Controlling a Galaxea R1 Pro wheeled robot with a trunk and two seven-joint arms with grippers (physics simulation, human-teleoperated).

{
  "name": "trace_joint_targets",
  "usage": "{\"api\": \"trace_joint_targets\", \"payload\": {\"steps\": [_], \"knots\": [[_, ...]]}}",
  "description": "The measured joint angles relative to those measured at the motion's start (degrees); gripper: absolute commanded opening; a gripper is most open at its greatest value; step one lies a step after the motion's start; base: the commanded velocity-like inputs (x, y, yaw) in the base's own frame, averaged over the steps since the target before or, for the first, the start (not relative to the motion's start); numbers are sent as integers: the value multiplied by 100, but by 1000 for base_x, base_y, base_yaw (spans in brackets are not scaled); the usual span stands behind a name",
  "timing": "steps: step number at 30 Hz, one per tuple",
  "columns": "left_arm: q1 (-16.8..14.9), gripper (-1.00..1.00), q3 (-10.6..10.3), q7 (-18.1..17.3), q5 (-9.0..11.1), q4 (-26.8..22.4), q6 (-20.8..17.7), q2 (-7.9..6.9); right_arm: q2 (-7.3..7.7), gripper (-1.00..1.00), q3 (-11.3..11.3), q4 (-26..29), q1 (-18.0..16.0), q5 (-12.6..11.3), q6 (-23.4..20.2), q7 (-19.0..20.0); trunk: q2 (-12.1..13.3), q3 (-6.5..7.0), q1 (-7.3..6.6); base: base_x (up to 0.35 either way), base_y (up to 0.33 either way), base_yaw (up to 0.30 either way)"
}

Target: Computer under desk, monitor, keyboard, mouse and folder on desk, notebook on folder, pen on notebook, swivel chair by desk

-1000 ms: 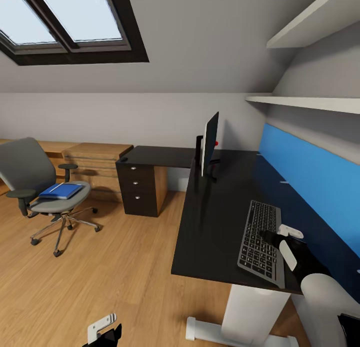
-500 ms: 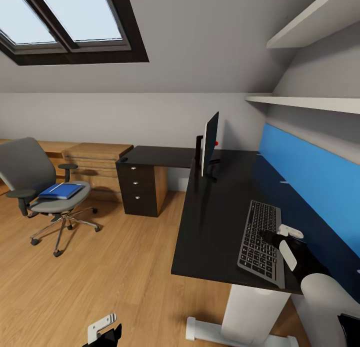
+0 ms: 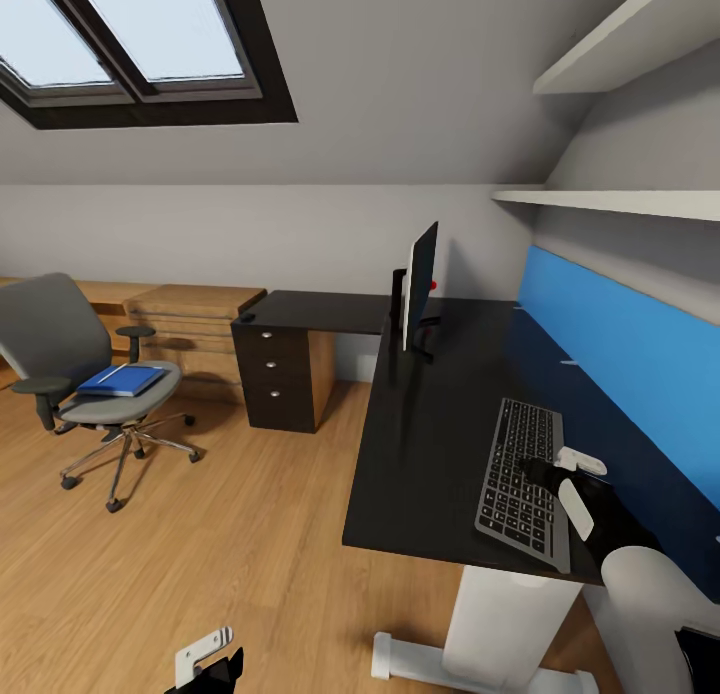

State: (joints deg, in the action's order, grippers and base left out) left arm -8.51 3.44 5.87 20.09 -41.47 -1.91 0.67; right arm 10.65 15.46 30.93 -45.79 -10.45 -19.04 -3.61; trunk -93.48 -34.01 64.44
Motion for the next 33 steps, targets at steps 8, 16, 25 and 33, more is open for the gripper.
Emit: {"api": "trace_joint_targets", "payload": {"steps": [8, 16, 25, 33], "knots": [[-2, 100, 7, -1, 0, 0, 1, -6, -1, 100, 4, 3, 1, 3, 0, 0, 0, 0, 0, 0, 0, 0], [0, 100, 12, -10, 2, 0, 29, -8, 2, 100, 3, -2, 1, -14, 1, 4, 0, 0, 0, -5, 0, 0], [1, 100, 13, -13, 4, -6, 232, -8, -2, 100, 2, -14, 0, -6, 1, 0, 0, 0, 1, -159, 0, 0], [-2, 100, 14, -10, 5, -7, 254, -8, -3, 100, -2, -17, 2, -3, 17, 0, 0, 0, 0, -18, 0, 0]]}}
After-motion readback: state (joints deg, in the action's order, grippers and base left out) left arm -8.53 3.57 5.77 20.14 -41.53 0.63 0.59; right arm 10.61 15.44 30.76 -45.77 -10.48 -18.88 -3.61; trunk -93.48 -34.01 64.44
